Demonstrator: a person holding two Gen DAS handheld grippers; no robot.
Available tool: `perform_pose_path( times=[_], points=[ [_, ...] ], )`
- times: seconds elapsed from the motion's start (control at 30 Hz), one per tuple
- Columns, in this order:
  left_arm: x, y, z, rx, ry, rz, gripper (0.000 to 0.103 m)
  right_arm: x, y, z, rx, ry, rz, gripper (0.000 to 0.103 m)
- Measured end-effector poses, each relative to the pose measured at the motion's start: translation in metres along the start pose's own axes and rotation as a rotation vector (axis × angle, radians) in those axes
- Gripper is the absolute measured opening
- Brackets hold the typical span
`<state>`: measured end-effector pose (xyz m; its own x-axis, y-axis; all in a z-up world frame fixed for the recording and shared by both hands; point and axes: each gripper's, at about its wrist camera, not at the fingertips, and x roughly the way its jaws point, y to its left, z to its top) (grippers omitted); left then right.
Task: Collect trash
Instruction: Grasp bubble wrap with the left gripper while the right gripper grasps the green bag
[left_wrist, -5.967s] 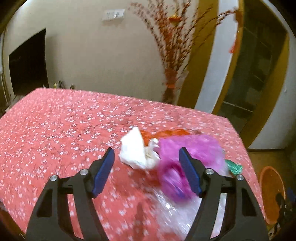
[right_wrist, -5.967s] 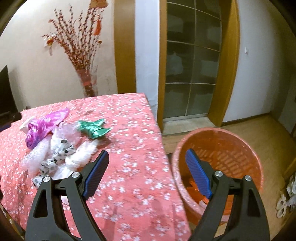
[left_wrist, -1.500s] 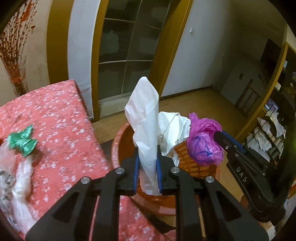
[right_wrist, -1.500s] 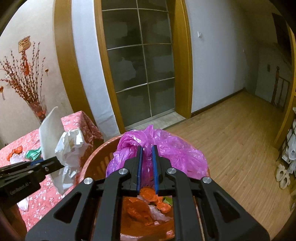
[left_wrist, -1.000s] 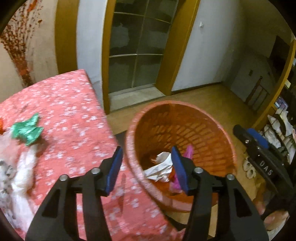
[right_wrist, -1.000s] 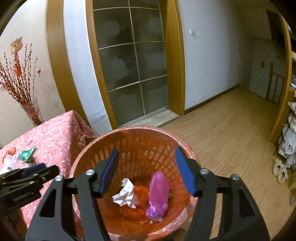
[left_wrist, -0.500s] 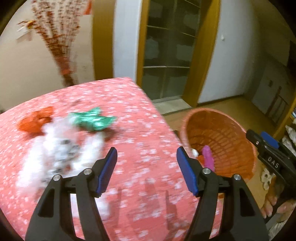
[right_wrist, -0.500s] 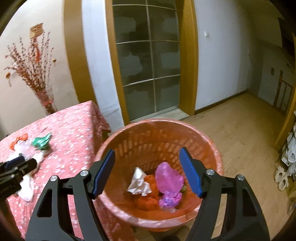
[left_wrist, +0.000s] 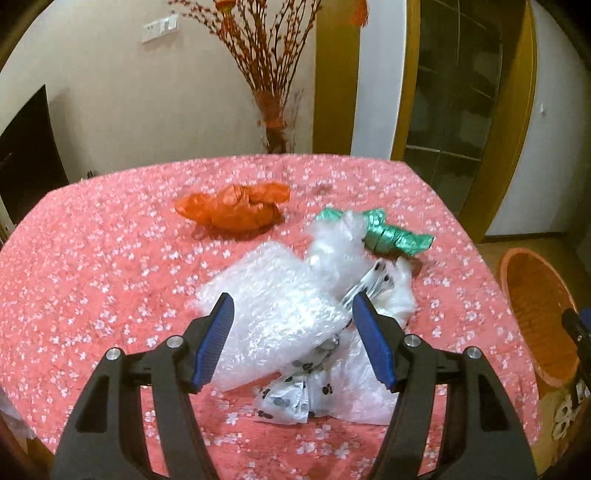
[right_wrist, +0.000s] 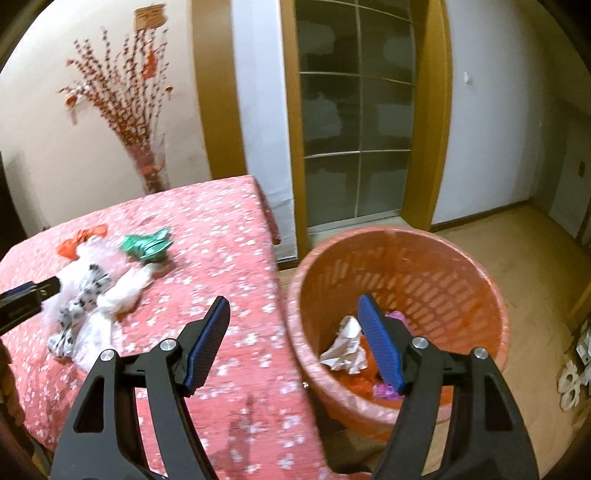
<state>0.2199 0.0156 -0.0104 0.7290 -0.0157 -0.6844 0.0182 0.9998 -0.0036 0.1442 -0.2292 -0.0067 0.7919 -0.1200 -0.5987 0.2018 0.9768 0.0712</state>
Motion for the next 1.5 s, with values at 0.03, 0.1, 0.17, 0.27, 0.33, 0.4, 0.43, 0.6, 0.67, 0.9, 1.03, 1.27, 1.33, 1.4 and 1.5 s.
perform_pose_path(
  times=[0.03,0.1,0.17,0.27,0.33,0.4,0.43,0.6,0.67,0.9,1.03,1.27,1.33,1.4,1.5],
  points=[
    [0.001,0.000,-0.001,0.001,0.003,-0.004,0.066,0.000,0.003,-0.001,-0.007,0.002,0.002,0.071],
    [0.004,-0.004,-0.001,0.021,0.000,0.013,0.066,0.001,0.009,-0.001,-0.021,0.008,0.005,0.071],
    [0.010,-0.001,-0.004,0.026,0.006,0.033,0.065,0.001,0.015,-0.002,-0.030,0.013,0.010,0.071],
    [0.021,0.012,-0.006,-0.024,0.043,0.002,0.051,-0.001,0.023,-0.003,-0.051,0.012,0.017,0.071],
    [0.023,0.022,-0.008,-0.053,0.049,-0.011,0.043,-0.003,0.028,-0.003,-0.062,0.012,0.022,0.071],
    [0.021,0.034,-0.009,-0.099,0.048,-0.043,0.031,-0.002,0.034,-0.003,-0.071,0.012,0.029,0.071],
    [0.020,0.039,-0.009,-0.113,0.045,-0.053,0.026,-0.002,0.038,-0.003,-0.076,0.012,0.035,0.071],
    [0.014,0.062,-0.009,-0.149,0.012,-0.066,0.011,-0.003,0.058,-0.002,-0.107,0.009,0.070,0.071],
    [0.009,0.072,-0.009,-0.165,-0.003,-0.059,0.010,-0.004,0.068,0.000,-0.123,0.007,0.091,0.071],
    [-0.009,0.118,-0.005,-0.240,-0.055,-0.011,0.010,0.004,0.099,0.010,-0.141,0.008,0.167,0.069],
    [-0.015,0.141,-0.003,-0.269,-0.069,0.016,0.010,0.012,0.125,0.019,-0.164,0.006,0.226,0.066],
    [-0.011,0.168,-0.002,-0.285,-0.071,0.040,0.010,0.057,0.143,0.048,-0.145,0.037,0.217,0.055],
    [-0.007,0.173,0.000,-0.285,-0.069,0.040,0.010,0.079,0.144,0.057,-0.128,0.075,0.216,0.054],
    [-0.003,0.175,0.003,-0.282,-0.065,0.037,0.010,0.100,0.148,0.063,-0.115,0.111,0.224,0.054],
    [0.002,0.175,0.007,-0.271,-0.063,0.032,0.010,0.120,0.156,0.065,-0.117,0.159,0.239,0.054]
  ],
)
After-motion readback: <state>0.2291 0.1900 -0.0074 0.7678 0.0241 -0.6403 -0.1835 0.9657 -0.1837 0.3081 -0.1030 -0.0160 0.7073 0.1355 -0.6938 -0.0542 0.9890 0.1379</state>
